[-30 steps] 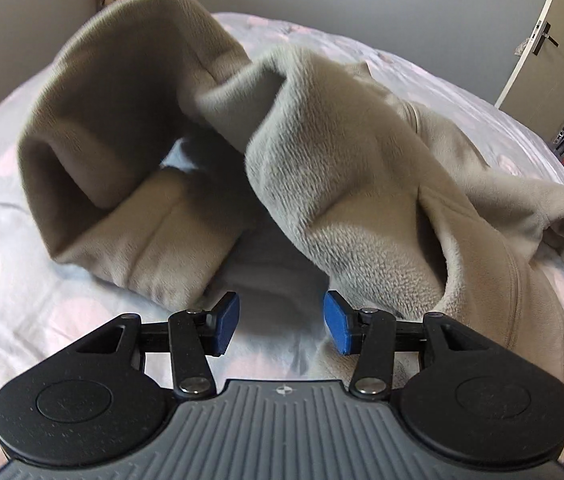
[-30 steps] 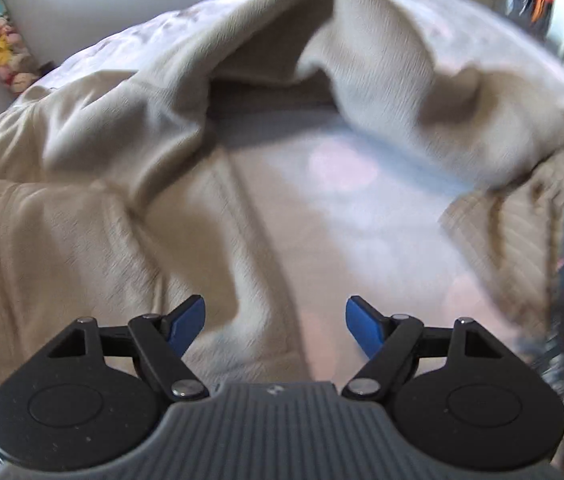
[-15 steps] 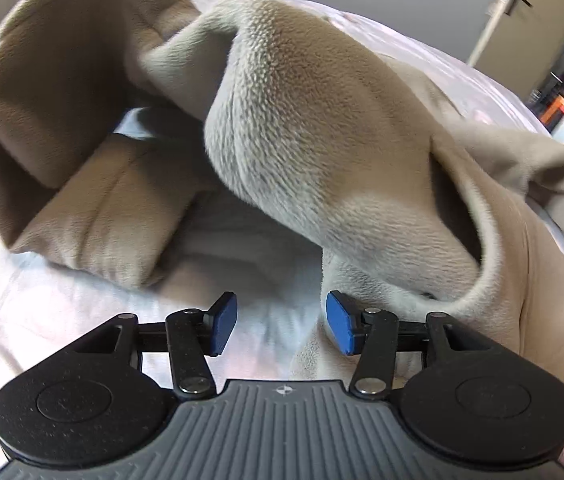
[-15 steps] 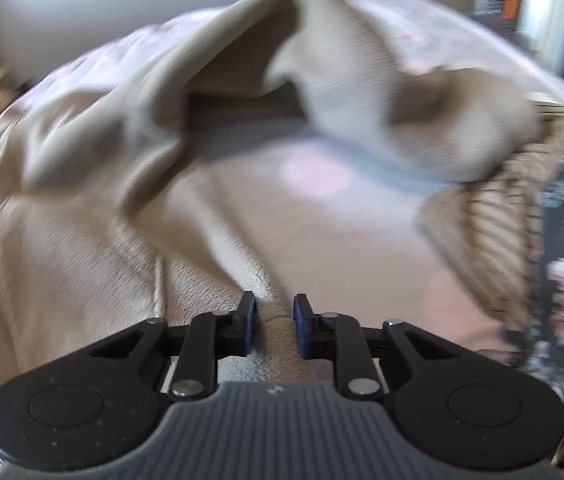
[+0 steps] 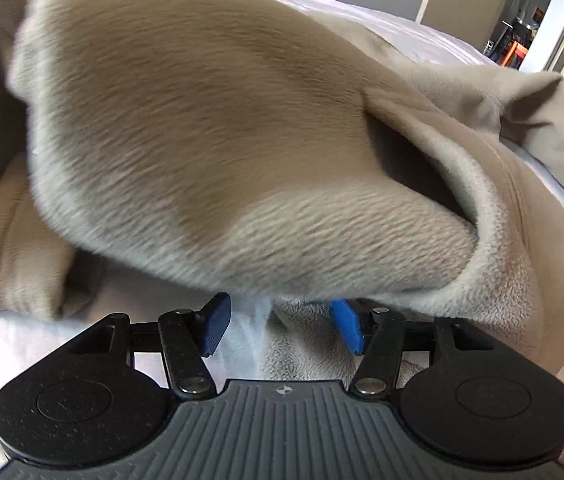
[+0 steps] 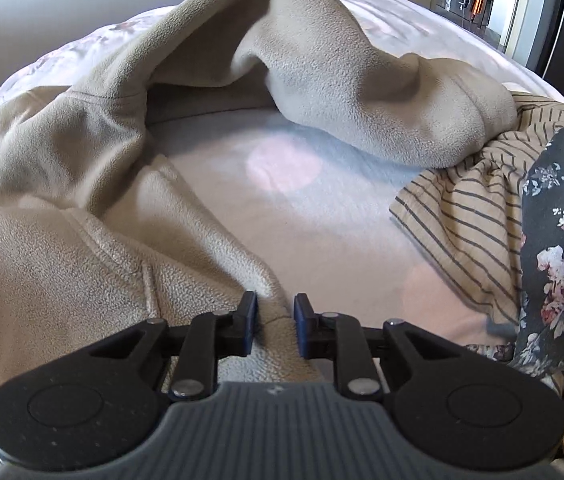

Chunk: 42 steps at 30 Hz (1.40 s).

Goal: Fold clothes

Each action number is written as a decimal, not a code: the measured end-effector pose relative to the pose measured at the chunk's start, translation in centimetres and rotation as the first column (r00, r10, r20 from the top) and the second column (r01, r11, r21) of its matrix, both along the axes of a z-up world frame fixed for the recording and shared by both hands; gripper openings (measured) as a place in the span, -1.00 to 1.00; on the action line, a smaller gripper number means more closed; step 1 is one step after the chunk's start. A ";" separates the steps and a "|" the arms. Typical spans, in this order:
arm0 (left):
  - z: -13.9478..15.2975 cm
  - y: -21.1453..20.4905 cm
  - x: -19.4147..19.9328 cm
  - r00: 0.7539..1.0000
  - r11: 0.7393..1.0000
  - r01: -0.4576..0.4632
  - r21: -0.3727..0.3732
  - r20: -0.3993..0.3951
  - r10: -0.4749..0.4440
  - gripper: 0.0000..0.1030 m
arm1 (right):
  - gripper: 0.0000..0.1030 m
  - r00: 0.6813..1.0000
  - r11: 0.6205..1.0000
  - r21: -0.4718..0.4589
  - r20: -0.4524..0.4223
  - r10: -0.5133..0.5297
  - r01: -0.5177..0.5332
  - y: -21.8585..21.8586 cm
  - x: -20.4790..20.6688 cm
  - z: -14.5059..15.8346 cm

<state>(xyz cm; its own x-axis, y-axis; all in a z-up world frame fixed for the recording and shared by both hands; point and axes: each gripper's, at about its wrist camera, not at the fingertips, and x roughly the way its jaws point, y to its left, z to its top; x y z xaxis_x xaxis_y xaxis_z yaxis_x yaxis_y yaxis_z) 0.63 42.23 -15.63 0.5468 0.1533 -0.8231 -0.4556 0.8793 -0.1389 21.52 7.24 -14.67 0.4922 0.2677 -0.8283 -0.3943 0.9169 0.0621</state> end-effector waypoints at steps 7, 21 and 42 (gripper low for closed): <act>-1.5 0.5 0.3 1.000 0.997 -0.021 -0.080 0.001 0.021 0.14 | -0.54 1.000 1.000 0.007 -0.015 -0.011 0.012 0.3 0.3 -0.5; 6.6 -1.1 -7.5 0.997 0.974 -0.017 -0.228 0.070 0.034 -0.72 | -0.62 0.999 0.984 0.176 -0.025 0.043 -0.038 -1.9 -0.5 2.8; 15.5 -2.2 -19.1 0.977 0.954 -0.214 -0.210 -0.065 0.205 -0.65 | -0.98 0.960 0.916 0.328 -0.076 0.271 -0.232 -7.0 -8.3 11.6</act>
